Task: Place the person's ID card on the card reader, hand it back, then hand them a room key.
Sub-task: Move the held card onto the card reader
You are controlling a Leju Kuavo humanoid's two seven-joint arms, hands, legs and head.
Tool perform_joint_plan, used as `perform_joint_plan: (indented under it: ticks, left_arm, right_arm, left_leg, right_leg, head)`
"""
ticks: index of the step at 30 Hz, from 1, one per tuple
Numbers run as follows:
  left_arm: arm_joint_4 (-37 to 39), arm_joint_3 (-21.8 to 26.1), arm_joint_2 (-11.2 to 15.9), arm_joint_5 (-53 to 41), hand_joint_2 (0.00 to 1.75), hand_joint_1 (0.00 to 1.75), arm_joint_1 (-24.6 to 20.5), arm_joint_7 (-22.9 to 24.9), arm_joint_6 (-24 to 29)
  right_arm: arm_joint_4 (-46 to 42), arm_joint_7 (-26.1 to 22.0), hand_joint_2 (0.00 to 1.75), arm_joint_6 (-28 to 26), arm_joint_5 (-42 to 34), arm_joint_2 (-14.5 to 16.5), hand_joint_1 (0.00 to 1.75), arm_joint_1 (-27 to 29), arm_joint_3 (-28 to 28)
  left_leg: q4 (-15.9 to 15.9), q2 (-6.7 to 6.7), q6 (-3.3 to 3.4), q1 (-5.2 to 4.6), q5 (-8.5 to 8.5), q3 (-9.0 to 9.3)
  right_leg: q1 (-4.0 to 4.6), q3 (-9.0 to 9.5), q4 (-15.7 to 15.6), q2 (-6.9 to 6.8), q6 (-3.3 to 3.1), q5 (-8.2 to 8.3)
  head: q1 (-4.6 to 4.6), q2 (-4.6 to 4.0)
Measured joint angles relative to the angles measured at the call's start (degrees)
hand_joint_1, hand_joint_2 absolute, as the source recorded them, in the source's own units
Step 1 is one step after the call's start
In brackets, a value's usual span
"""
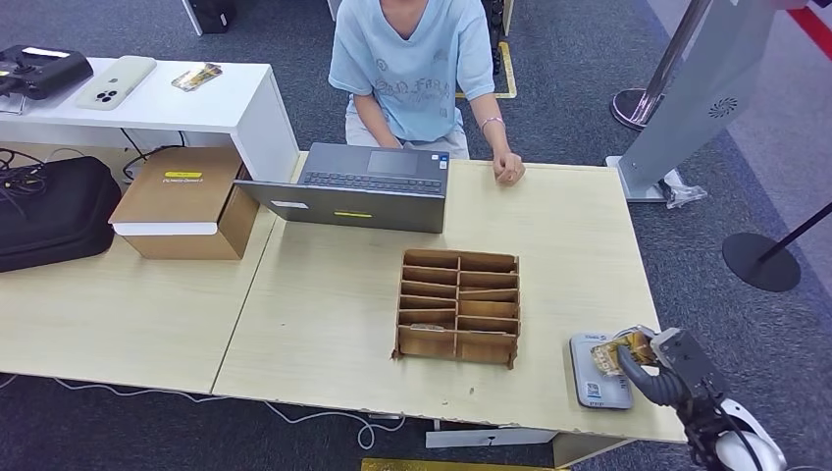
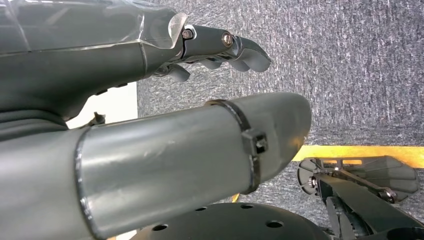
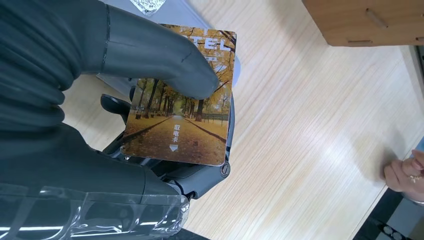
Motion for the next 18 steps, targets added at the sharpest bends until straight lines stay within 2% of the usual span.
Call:
perform_joint_plan:
  ticks: [5, 18]
  left_arm:
    - [0.0, 0.02, 0.0, 0.02, 0.0, 0.0, 0.0, 0.09, 0.0]
    - [0.0, 0.1, -0.02, -0.02, 0.0, 0.0, -0.01, 0.48, 0.0]
  right_arm:
    - [-0.01, 0.86, 1.75, -1.22, 0.7, -0.3, 1.75, -0.22, 1.32]
    - [0.97, 5.75, 1.75, -8.66, 9.26, -1.08, 1.75, -1.7, 5.21]
  left_leg:
    - [0.0, 0.0, 0.0, 0.0, 0.0, 0.0]
    - [0.0, 0.01, 0.0, 0.0, 0.0, 0.02]
  right_leg:
    - [0.0, 0.0, 0.0, 0.0, 0.0, 0.0]
    - [0.0, 0.01, 0.0, 0.01, 0.0, 0.0]
  head:
    - [0.0, 0.0]
    - [0.01, -0.01]
